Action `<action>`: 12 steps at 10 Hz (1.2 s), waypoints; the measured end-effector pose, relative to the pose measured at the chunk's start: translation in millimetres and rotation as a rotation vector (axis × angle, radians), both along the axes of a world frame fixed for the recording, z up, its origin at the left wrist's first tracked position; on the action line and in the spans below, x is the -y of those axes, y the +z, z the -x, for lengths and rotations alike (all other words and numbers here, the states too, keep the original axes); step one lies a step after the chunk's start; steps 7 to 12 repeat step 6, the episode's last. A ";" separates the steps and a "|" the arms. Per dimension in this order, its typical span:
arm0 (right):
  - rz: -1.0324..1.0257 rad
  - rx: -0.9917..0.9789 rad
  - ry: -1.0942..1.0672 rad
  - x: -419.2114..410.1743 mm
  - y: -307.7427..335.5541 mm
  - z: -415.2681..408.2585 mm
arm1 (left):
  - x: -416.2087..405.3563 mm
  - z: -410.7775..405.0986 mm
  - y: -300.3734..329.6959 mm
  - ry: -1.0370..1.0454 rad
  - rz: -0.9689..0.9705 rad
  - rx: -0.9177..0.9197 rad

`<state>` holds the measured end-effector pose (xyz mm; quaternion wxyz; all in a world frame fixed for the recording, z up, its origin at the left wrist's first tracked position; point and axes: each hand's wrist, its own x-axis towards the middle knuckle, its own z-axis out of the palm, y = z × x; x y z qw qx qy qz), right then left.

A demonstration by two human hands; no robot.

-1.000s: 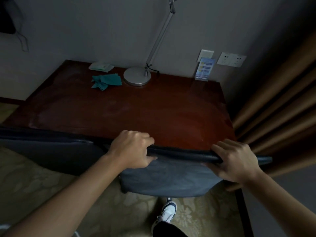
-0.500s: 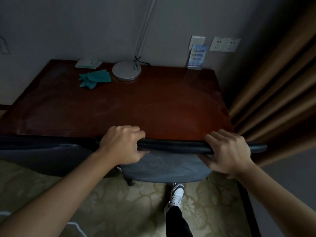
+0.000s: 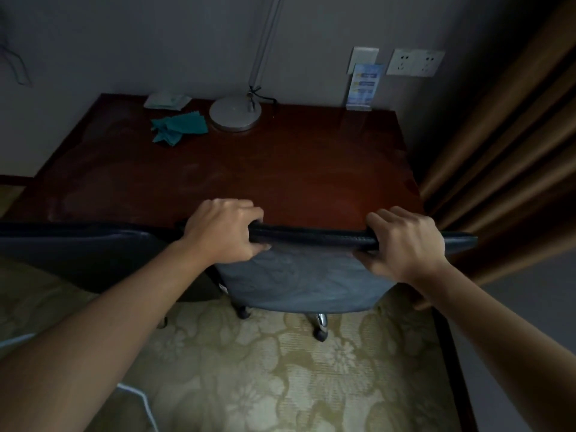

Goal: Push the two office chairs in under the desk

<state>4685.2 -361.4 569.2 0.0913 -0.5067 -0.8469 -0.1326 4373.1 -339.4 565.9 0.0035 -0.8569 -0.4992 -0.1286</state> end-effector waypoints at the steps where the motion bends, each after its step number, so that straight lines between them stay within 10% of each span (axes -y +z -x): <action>1: 0.000 -0.002 -0.006 0.9 0.7 0.4 | 1.5 -0.6 -1.0 0.017 0.010 0.009; 6: 0.038 -0.059 -0.271 69.1 -9.2 20.1 | 102.0 -56.7 -3.3 0.432 0.187 -0.027; 12: 0.038 -0.059 -0.271 69.1 -9.2 20.1 | 102.0 -56.7 -3.3 0.432 0.187 -0.027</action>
